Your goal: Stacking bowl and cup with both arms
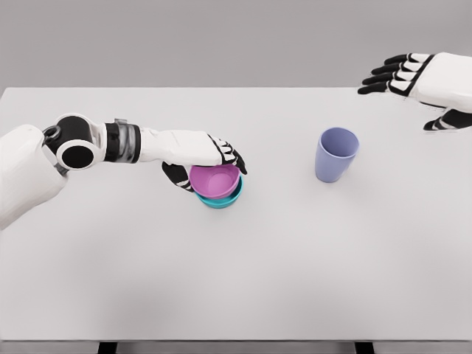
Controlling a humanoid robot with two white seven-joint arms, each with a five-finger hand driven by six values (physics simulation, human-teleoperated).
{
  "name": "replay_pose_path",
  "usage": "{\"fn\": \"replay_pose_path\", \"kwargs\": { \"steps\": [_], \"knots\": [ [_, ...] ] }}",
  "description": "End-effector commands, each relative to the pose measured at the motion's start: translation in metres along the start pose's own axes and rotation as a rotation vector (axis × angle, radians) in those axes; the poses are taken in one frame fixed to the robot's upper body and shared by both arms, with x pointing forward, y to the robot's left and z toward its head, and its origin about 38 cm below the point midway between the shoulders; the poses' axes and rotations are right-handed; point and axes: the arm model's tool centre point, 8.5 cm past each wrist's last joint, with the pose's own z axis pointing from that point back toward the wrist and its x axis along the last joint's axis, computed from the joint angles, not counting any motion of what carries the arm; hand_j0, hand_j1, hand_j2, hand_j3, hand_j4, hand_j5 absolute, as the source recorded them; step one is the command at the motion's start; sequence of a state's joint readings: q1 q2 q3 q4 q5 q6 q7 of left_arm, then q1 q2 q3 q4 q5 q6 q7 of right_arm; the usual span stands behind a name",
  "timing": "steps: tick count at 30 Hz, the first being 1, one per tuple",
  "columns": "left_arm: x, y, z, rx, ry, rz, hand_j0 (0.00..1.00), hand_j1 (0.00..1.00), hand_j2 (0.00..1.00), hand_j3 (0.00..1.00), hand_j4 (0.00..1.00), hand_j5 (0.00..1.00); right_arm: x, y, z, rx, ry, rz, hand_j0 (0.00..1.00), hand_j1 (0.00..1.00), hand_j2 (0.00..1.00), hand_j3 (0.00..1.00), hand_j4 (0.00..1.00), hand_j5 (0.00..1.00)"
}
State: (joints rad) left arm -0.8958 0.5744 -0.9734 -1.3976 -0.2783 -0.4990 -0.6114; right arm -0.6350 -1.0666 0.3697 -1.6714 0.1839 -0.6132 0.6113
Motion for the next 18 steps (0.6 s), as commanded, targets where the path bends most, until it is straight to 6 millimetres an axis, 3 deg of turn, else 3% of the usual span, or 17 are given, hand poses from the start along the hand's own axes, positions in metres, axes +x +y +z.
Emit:
{"fn": "replay_pose_path", "kwargs": {
  "steps": [1, 3, 7, 11, 13, 15, 18],
  "knots": [
    [0.000, 0.000, 0.001, 0.004, 0.001, 0.006, 0.95, 0.95, 0.95, 0.95, 0.95, 0.95, -0.016, 0.022, -0.007, 0.042, 0.046, -0.035, 1.00, 1.00, 1.00, 1.00, 1.00, 1.00],
    [-0.001, 0.000, 0.001, 0.001, 0.005, 0.001, 0.99, 0.99, 0.99, 0.99, 0.99, 0.99, -0.017, 0.036, -0.034, 0.103, 0.046, 0.005, 1.00, 1.00, 1.00, 1.00, 1.00, 1.00],
    [-0.001, 0.000, 0.001, 0.001, 0.006, 0.000, 1.00, 1.00, 1.00, 1.00, 1.00, 1.00, -0.034, 0.031, -0.012, 0.130, 0.100, 0.000, 1.00, 1.00, 1.00, 1.00, 1.00, 1.00],
    [0.002, 0.003, 0.002, 0.011, -0.013, -0.004, 1.00, 1.00, 1.00, 1.00, 1.00, 1.00, -0.007, 0.016, -0.024, 0.111, 0.024, 0.065, 1.00, 1.00, 1.00, 1.00, 1.00, 1.00],
    [0.017, 0.018, 0.011, 0.043, -0.052, -0.047, 1.00, 1.00, 1.00, 1.00, 1.00, 1.00, 0.007, 0.028, -0.047, 0.141, -0.044, 0.060, 1.00, 1.00, 1.00, 1.00, 1.00, 1.00],
    [0.023, 0.024, 0.047, 0.080, -0.070, -0.020, 1.00, 1.00, 1.00, 1.00, 1.00, 1.00, 0.018, 0.028, -0.081, 0.162, -0.118, 0.072, 1.00, 1.00, 1.00, 1.00, 1.00, 1.00],
    [0.031, 0.037, 0.103, 0.154, -0.096, 0.051, 1.00, 1.00, 1.00, 1.00, 1.00, 1.00, 0.029, 0.025, -0.090, 0.173, -0.155, 0.101, 1.00, 1.00, 1.00, 1.00, 1.00, 1.00]
  ]
}}
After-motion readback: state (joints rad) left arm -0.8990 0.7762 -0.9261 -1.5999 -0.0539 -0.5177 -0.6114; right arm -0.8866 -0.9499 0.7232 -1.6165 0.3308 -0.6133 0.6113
